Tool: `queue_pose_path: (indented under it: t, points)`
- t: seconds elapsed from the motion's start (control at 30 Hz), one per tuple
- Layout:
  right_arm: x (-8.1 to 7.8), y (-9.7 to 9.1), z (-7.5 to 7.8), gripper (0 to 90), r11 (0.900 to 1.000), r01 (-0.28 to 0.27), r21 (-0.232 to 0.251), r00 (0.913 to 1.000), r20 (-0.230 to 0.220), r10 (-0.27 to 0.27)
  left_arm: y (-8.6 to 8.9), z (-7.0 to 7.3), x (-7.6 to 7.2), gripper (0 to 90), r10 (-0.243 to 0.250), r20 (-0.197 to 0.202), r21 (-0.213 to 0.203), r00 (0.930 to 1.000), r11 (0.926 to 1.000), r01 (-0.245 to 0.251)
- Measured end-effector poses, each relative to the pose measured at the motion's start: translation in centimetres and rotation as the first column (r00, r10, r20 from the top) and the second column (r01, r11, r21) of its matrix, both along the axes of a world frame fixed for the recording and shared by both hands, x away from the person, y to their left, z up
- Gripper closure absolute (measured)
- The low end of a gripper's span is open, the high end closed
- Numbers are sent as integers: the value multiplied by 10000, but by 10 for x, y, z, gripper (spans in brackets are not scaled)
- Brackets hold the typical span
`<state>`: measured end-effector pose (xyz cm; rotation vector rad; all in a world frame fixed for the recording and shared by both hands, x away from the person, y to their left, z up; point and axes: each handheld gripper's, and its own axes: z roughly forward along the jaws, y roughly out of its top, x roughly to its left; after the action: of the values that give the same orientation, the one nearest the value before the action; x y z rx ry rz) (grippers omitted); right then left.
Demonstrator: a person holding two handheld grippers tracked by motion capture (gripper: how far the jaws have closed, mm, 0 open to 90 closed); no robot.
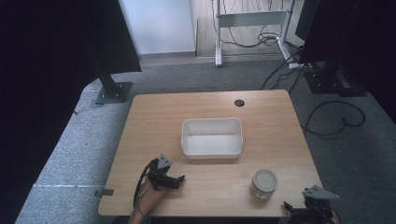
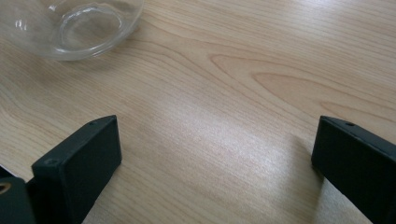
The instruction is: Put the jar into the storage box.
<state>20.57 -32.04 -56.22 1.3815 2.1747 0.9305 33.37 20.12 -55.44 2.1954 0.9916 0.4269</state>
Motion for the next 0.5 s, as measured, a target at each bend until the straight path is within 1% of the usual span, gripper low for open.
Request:
queue_pose_path:
  t: [0.5]
  points:
    - [-2, -1, 1, 0, 9999, 95, -97, 9998, -194, -97, 0, 0, 0, 0, 25, 2, -23, 10000, 10000, -25]
